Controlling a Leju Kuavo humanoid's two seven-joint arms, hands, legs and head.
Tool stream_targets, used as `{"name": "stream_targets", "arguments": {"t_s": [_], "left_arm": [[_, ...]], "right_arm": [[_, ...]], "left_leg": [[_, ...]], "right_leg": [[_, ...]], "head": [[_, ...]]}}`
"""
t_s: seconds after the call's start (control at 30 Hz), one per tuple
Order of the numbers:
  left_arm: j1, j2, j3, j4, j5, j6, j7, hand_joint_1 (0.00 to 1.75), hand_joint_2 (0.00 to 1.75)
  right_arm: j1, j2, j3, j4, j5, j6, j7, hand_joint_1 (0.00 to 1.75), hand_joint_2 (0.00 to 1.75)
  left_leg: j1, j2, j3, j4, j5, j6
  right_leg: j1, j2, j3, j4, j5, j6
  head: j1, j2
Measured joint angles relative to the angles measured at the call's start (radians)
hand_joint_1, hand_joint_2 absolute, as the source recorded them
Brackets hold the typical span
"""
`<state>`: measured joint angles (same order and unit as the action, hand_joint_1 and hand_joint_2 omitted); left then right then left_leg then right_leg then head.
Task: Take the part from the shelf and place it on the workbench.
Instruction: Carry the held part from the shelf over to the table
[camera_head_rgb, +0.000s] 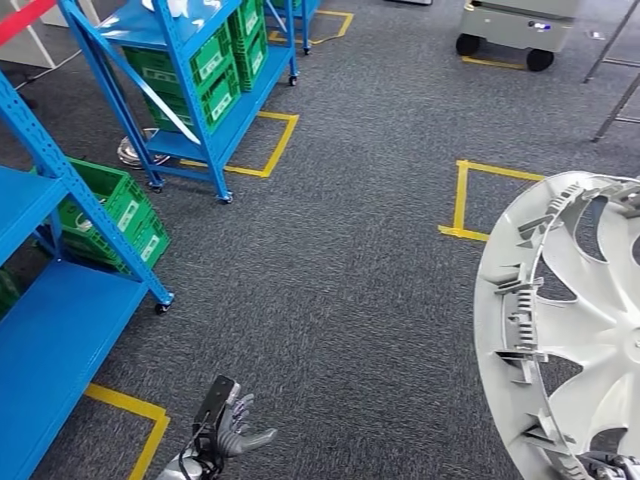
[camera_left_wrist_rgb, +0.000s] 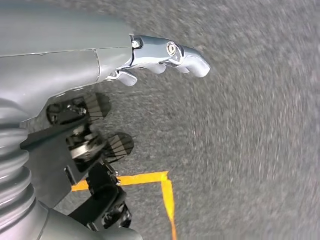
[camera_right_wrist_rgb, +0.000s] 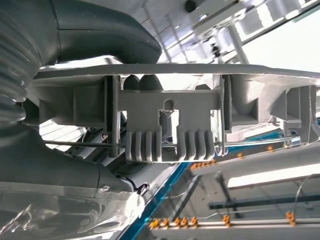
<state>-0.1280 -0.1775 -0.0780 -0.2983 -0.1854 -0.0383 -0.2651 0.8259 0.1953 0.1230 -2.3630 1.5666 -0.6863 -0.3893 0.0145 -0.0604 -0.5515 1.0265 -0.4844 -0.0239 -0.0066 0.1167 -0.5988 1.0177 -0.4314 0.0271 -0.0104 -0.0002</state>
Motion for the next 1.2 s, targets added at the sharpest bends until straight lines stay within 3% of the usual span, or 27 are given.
{"name": "stream_targets", "arguments": {"t_s": [0.03,0.1,0.17,0.23,0.27,0.3,0.33,0.37,0.4,0.47,0.53,0.6,0.67,0.73,0.8,0.83,0.87,0.93,1.0,1.07,1.1,1.13,1.2], "left_arm": [[0.000,-0.001,-0.003,0.000,-0.001,-0.002,0.001,0.00,1.75],[-0.001,-0.004,-0.007,0.000,-0.002,-0.003,0.002,0.00,1.75],[-0.003,-0.006,-0.009,0.000,-0.002,-0.004,0.002,0.00,1.75],[-0.002,-0.007,-0.011,0.000,-0.003,-0.004,0.002,0.00,1.75],[0.001,-0.007,-0.012,0.000,-0.003,-0.004,0.002,0.00,1.75],[0.003,-0.006,-0.012,0.000,-0.003,-0.004,0.002,0.00,1.75],[0.005,-0.006,-0.012,0.000,-0.003,-0.004,0.002,0.00,1.75],[0.004,-0.006,-0.012,0.000,-0.003,-0.004,0.002,0.00,1.75],[0.004,-0.007,-0.012,0.000,-0.003,-0.004,0.002,0.00,1.75],[0.002,-0.007,-0.012,0.000,-0.004,-0.004,0.002,0.00,1.75],[0.001,-0.006,-0.013,0.000,-0.005,-0.004,0.002,0.00,1.75],[0.000,-0.008,-0.016,0.000,-0.008,-0.005,0.002,0.00,1.75],[0.000,-0.012,-0.021,0.000,-0.011,-0.005,0.001,0.00,1.75],[0.002,-0.013,-0.027,0.000,-0.012,-0.005,-0.001,0.00,1.75],[0.009,-0.013,-0.030,0.000,-0.010,-0.004,-0.005,0.00,1.75],[0.012,-0.013,-0.030,0.000,-0.009,-0.004,-0.008,0.00,1.75],[0.013,-0.012,-0.030,0.000,-0.007,-0.004,-0.012,0.00,1.75],[0.012,-0.010,-0.030,0.000,-0.005,-0.004,-0.018,0.00,1.75],[0.011,-0.010,-0.030,0.000,-0.003,-0.003,-0.021,0.00,1.75],[0.011,-0.010,-0.030,0.000,-0.001,-0.002,-0.024,0.00,1.75],[0.011,-0.010,-0.030,0.000,0.000,-0.001,-0.024,0.00,1.75],[0.010,-0.010,-0.030,0.000,0.001,0.001,-0.025,0.00,1.75],[0.009,-0.012,-0.030,0.000,0.004,0.003,-0.026,0.00,1.75]], "right_arm": [[0.004,0.004,-0.002,0.000,0.000,0.000,-0.003,1.75,1.75],[0.014,0.012,-0.006,0.000,0.000,0.000,-0.006,1.75,1.75],[0.022,0.018,-0.009,-0.001,0.000,0.000,-0.008,1.75,1.75],[0.026,0.019,-0.012,-0.002,0.000,0.000,-0.009,1.75,1.75],[0.026,0.020,-0.013,-0.002,0.000,0.000,-0.010,1.75,1.75],[0.026,0.020,-0.014,-0.002,0.000,0.000,-0.010,1.75,1.75],[0.027,0.020,-0.014,-0.001,0.000,0.000,-0.010,1.75,1.75],[0.028,0.020,-0.015,-0.002,0.000,0.000,-0.011,1.75,1.75],[0.029,0.021,-0.016,-0.002,0.000,0.000,-0.012,1.75,1.75],[0.033,0.025,-0.017,-0.002,0.000,0.000,-0.016,1.75,1.75],[0.041,0.033,-0.019,-0.002,0.000,0.000,-0.020,1.75,1.75],[0.053,0.042,-0.020,-0.004,0.000,0.000,-0.021,1.75,1.75],[0.071,0.054,-0.020,-0.009,0.001,0.000,-0.021,1.75,1.75],[0.085,0.064,-0.020,-0.013,0.001,0.000,-0.021,1.75,1.75],[0.093,0.072,-0.020,-0.014,0.001,0.000,-0.024,1.75,1.75],[0.098,0.076,-0.020,-0.014,0.001,0.000,-0.027,1.75,1.75],[0.103,0.080,-0.021,-0.014,0.001,0.000,-0.029,1.75,1.75],[0.109,0.085,-0.021,-0.016,0.001,0.000,-0.031,1.75,1.75],[0.113,0.087,-0.021,-0.017,0.001,0.000,-0.030,1.75,1.75],[0.117,0.088,-0.020,-0.017,0.001,0.000,-0.023,1.75,1.75],[0.119,0.088,-0.019,-0.018,0.001,0.001,-0.016,1.75,1.75],[0.121,0.087,-0.018,-0.018,0.002,0.002,-0.009,1.75,1.75],[0.121,0.084,-0.013,-0.019,0.002,0.003,0.009,1.75,1.75]], "left_leg": [[0.000,-0.009,0.008,-0.020,0.001,0.003],[-0.002,0.008,0.009,-0.024,0.003,0.015],[-0.001,0.031,0.009,-0.028,0.007,0.030],[-0.003,0.055,0.010,-0.029,0.007,0.039],[-0.006,0.070,0.010,-0.029,0.006,0.041],[-0.007,0.084,0.010,-0.029,0.005,0.042],[-0.008,0.099,0.011,-0.029,0.004,0.042],[-0.008,0.113,0.012,-0.029,0.003,0.041],[-0.008,0.125,0.015,-0.029,0.000,0.039],[-0.012,0.145,0.024,-0.029,-0.006,0.031],[-0.017,0.160,0.031,-0.029,-0.011,0.021],[-0.017,0.177,0.035,-0.032,-0.012,0.010],[-0.013,0.153,0.030,-0.016,-0.029,-0.001],[-0.010,0.095,-0.013,0.077,-0.084,-0.007],[-0.009,0.069,-0.083,0.214,-0.140,-0.007],[-0.009,0.065,-0.107,0.253,-0.145,-0.007],[-0.010,0.063,-0.114,0.256,-0.129,-0.005],[-0.008,0.044,-0.075,0.158,-0.055,0.000],[-0.003,-0.006,-0.020,0.032,0.000,0.003],[-0.002,-0.030,0.000,-0.017,0.007,0.009],[-0.002,-0.020,0.001,-0.020,0.007,0.014],[-0.003,-0.008,0.002,-0.023,0.010,0.020],[-0.003,0.018,0.004,-0.029,0.014,0.034]], "right_leg": [[0.000,0.011,-0.005,0.001,0.002,0.006],[-0.004,0.028,-0.015,-0.002,0.007,0.019],[-0.001,-0.007,-0.034,0.025,-0.012,0.028],[0.003,-0.074,-0.084,0.133,-0.075,0.034],[0.002,-0.095,-0.117,0.205,-0.109,0.036],[0.002,-0.105,-0.143,0.262,-0.131,0.037],[0.001,-0.110,-0.152,0.286,-0.135,0.038],[0.001,-0.114,-0.139,0.268,-0.119,0.038],[0.000,-0.122,-0.106,0.213,-0.090,0.038],[0.002,-0.166,-0.023,0.073,-0.040,0.035],[0.005,-0.192,0.015,0.010,-0.025,0.026],[0.008,-0.170,0.012,0.009,-0.023,0.014],[0.006,-0.147,0.010,0.004,-0.018,0.001],[0.001,-0.122,0.010,0.001,-0.014,-0.009],[0.002,-0.092,0.008,0.001,-0.013,-0.014],[0.003,-0.076,0.008,0.001,-0.013,-0.015],[0.003,-0.060,0.008,0.001,-0.012,-0.015],[0.002,-0.029,0.010,0.001,-0.011,-0.013],[0.004,-0.001,0.007,0.006,-0.011,-0.006],[0.003,0.023,-0.001,0.007,-0.008,0.006],[0.000,0.034,-0.007,0.004,-0.005,0.012],[-0.001,0.029,-0.012,0.005,-0.005,0.018],[0.001,-0.029,-0.038,0.045,-0.031,0.027]], "head": [[0.000,0.000],[0.000,0.000],[0.006,0.000],[0.012,0.000],[0.013,0.000],[0.013,0.000],[0.013,0.000],[0.013,0.000],[0.013,0.000],[0.012,0.000],[0.010,0.000],[0.008,0.000],[0.007,0.000],[0.004,0.000],[0.003,0.000],[0.003,0.000],[0.003,0.000],[0.003,0.000],[0.004,0.000],[0.004,0.000],[0.004,0.000],[0.003,0.000],[0.008,0.000]]}}
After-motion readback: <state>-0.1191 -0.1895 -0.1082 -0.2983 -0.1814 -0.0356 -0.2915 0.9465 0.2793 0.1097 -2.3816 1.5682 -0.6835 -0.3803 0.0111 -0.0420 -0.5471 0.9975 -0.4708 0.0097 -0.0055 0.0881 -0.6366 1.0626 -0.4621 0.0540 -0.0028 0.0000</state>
